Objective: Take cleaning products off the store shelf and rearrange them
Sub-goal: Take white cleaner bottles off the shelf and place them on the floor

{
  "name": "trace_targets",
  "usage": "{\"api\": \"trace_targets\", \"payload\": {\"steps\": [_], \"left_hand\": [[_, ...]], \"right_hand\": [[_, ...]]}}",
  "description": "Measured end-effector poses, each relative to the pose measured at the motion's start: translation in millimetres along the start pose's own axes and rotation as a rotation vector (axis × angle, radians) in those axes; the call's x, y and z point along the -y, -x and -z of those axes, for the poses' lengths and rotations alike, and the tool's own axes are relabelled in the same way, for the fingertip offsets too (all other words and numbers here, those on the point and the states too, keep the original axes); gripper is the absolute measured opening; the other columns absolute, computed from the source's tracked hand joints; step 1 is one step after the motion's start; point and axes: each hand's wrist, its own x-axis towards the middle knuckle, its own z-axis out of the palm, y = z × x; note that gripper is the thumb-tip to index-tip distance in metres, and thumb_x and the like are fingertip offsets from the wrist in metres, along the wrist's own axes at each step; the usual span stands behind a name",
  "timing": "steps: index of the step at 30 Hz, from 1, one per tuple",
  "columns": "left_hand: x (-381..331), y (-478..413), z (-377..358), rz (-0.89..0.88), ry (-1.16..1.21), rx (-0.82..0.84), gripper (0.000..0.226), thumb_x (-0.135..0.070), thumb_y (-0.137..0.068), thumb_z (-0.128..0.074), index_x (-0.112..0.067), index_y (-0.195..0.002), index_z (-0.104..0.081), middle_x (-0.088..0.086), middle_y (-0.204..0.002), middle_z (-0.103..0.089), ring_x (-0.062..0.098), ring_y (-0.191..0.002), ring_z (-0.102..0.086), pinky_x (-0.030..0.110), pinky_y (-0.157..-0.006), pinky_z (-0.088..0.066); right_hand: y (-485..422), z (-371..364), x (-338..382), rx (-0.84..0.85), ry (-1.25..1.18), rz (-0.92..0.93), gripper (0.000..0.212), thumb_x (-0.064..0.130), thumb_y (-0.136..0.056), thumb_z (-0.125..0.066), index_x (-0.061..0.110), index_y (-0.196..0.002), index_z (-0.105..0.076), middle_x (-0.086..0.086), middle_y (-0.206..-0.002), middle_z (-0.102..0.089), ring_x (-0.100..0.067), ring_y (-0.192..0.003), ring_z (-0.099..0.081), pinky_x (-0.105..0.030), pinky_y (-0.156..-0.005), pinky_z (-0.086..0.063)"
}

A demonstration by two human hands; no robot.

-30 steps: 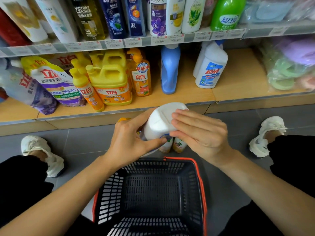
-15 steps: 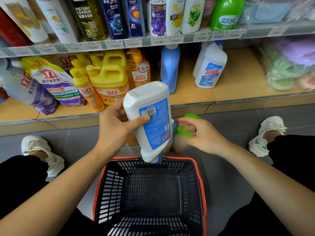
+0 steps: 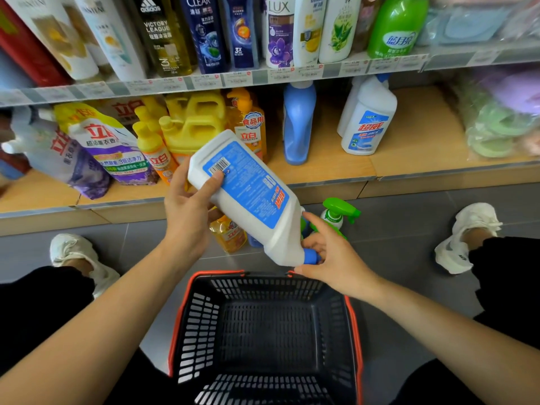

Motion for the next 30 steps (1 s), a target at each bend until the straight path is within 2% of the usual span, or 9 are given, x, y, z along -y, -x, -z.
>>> {"api": "trace_targets", "payload": {"steps": [5, 7, 9, 13, 17, 20, 25, 28, 30], "left_hand": [[5, -23, 19, 0.156, -0.022, 0.108, 0.066, 0.011, -0.085, -0.051, -0.025, -0.14, -0.054, 0.018, -0.12, -0.071, 0.034, -0.103, -0.073, 0.04, -0.083, -0.061], [9, -30, 25, 0.266, -0.065, 0.129, 0.067, 0.02, -0.083, -0.05, -0.015, -0.14, -0.054, 0.026, -0.119, -0.069, 0.036, -0.103, -0.073, 0.034, -0.084, -0.062], [18, -28, 25, 0.36, -0.119, 0.158, 0.058, 0.021, -0.085, -0.052, -0.006, -0.136, -0.056, 0.031, -0.114, -0.069, 0.035, -0.095, -0.075, 0.028, -0.08, -0.062], [41, -21, 13, 0.474, -0.106, 0.16, 0.052, 0.024, -0.085, -0.051, -0.001, -0.13, -0.058, 0.033, -0.099, -0.07, 0.034, -0.086, -0.076, 0.028, -0.078, -0.062], [58, -14, -2, 0.544, -0.156, 0.308, 0.054, 0.021, -0.087, -0.051, -0.004, -0.135, -0.057, 0.032, -0.113, -0.07, 0.033, -0.095, -0.075, 0.03, -0.082, -0.062], [74, -5, -17, 0.59, -0.294, 0.473, 0.056, 0.017, -0.089, -0.054, -0.014, -0.136, -0.057, 0.019, -0.119, -0.072, 0.03, -0.104, -0.073, 0.032, -0.083, -0.062], [95, 3, -42, 0.557, -0.527, 0.634, 0.053, 0.008, -0.088, -0.067, -0.024, -0.13, -0.061, 0.012, -0.113, -0.075, 0.023, -0.1, -0.072, 0.032, -0.082, -0.061], [108, -5, -56, 0.447, -0.632, 0.593, 0.048, 0.009, -0.087, -0.069, -0.014, -0.129, -0.063, 0.008, -0.099, -0.077, 0.009, -0.08, -0.072, 0.022, -0.066, -0.057], [121, -13, -65, 0.331, -0.718, 0.572, 0.043, 0.009, -0.088, -0.068, -0.005, -0.128, -0.063, 0.007, -0.093, -0.075, 0.014, -0.079, -0.068, 0.023, -0.066, -0.055]], "right_hand": [[10, 26, 11, 0.004, -0.07, 0.095, 0.069, -0.003, -0.09, -0.069, 0.03, -0.145, -0.045, -0.012, -0.108, -0.069, -0.033, -0.1, -0.066, -0.039, -0.084, -0.054], [12, 38, 16, -0.031, -0.081, 0.13, 0.054, 0.003, -0.098, -0.06, 0.036, -0.14, -0.049, 0.007, -0.117, -0.069, -0.014, -0.099, -0.065, -0.032, -0.084, -0.053], [14, 51, 23, -0.077, -0.051, 0.153, 0.044, 0.018, -0.099, -0.058, 0.044, -0.133, -0.051, 0.027, -0.106, -0.066, 0.001, -0.092, -0.061, -0.021, -0.079, -0.051], [19, 70, 35, -0.162, 0.125, 0.203, 0.051, 0.022, -0.083, -0.081, 0.043, -0.122, -0.057, 0.02, -0.1, -0.064, -0.003, -0.082, -0.061, -0.017, -0.073, -0.05], [11, 95, 57, -0.348, 0.191, 0.287, 0.031, 0.018, -0.081, -0.082, 0.022, -0.106, -0.064, 0.014, -0.092, -0.064, 0.003, -0.081, -0.057, -0.01, -0.069, -0.043], [6, 120, 72, -0.382, 0.202, 0.308, 0.028, 0.02, -0.082, -0.082, 0.021, -0.104, -0.065, 0.016, -0.09, -0.061, 0.007, -0.078, -0.055, -0.009, -0.069, -0.044], [9, 151, 81, -0.372, 0.209, 0.291, 0.026, 0.024, -0.08, -0.084, 0.022, -0.098, -0.065, 0.017, -0.091, -0.063, 0.009, -0.08, -0.057, -0.006, -0.069, -0.042], [12, 164, 81, -0.374, 0.201, 0.29, 0.028, 0.029, -0.077, -0.085, 0.017, -0.097, -0.068, 0.016, -0.088, -0.065, 0.005, -0.079, -0.058, -0.01, -0.069, -0.043], [15, 170, 78, -0.383, 0.234, 0.283, 0.034, 0.034, -0.074, -0.085, 0.014, -0.097, -0.07, 0.014, -0.087, -0.066, 0.003, -0.077, -0.058, -0.012, -0.068, -0.044]]}}
